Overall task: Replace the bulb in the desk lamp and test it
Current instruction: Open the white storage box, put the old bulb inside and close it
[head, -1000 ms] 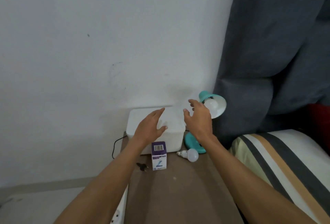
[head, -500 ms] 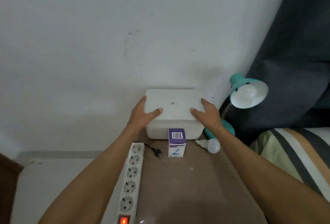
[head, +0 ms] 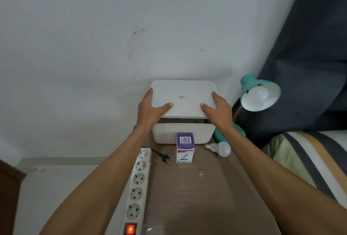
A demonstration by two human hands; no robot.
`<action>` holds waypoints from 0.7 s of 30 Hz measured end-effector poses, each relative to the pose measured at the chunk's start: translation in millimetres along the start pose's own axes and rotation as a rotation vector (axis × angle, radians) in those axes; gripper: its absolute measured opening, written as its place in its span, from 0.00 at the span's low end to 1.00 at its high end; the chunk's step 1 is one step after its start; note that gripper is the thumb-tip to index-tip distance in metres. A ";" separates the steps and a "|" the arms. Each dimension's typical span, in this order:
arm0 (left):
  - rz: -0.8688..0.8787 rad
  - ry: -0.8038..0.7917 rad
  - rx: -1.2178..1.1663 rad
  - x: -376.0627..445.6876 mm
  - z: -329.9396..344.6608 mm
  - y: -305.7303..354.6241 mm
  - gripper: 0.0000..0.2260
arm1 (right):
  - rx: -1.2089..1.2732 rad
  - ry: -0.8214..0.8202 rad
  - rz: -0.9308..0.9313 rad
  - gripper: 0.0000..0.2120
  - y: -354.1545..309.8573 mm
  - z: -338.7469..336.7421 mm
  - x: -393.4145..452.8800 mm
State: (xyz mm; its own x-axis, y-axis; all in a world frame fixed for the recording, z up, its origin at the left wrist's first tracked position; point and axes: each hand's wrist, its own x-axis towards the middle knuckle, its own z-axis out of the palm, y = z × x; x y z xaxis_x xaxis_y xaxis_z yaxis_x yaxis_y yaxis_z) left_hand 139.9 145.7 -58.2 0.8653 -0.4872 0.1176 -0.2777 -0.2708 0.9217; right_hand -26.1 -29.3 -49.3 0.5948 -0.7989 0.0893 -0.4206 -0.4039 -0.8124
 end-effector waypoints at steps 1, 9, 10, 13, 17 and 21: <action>0.014 0.005 -0.002 -2.6 -2.9 5.1 0.47 | 0.001 0.006 -0.012 0.36 -4.0 -4.2 -2.8; 0.051 0.016 0.039 -69.6 -26.8 20.1 0.47 | 0.033 0.042 -0.015 0.35 -11.3 -25.1 -70.8; 0.048 0.017 0.044 -82.2 -28.6 18.3 0.47 | 0.038 0.042 -0.008 0.35 -9.3 -27.5 -83.6; 0.044 0.017 0.060 -124.0 -32.1 11.6 0.46 | 0.043 0.043 -0.002 0.35 0.6 -33.2 -122.6; 0.057 0.022 0.097 -182.2 -31.0 -5.1 0.43 | -0.020 0.010 0.013 0.35 19.7 -40.6 -174.9; -0.008 0.002 0.140 -236.2 -22.4 -32.1 0.45 | -0.107 0.023 0.037 0.33 46.8 -40.9 -229.2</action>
State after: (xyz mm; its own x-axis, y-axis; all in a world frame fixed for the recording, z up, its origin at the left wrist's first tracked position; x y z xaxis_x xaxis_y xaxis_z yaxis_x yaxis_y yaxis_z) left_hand -46.3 288.1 -107.3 0.8688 -0.4826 0.1111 -0.3259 -0.3883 0.8620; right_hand -210.1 116.7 -84.2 0.5621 -0.8237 0.0747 -0.5135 -0.4184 -0.7492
